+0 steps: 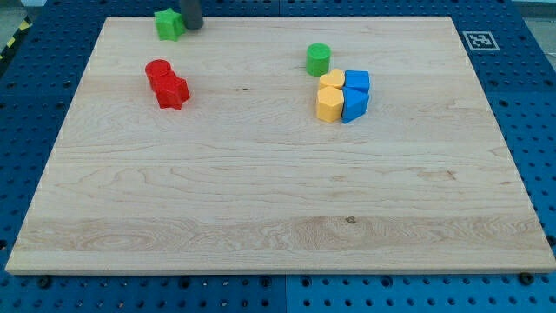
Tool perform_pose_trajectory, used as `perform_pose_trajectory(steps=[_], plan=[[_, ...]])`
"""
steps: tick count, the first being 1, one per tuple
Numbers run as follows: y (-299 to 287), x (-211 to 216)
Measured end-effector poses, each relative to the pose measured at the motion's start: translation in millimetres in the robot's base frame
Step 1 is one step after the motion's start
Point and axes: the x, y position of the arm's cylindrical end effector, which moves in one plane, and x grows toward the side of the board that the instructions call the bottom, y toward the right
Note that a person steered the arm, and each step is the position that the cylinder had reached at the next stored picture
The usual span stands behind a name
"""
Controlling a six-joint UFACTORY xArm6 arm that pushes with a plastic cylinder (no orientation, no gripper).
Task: Move your arm towards the red star
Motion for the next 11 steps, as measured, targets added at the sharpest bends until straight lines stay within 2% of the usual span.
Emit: perform_pose_trajectory(steps=[2, 4, 6, 8, 10, 11], plan=[[-27, 0], [36, 4], [40, 7], [66, 77], [96, 196], [72, 248]])
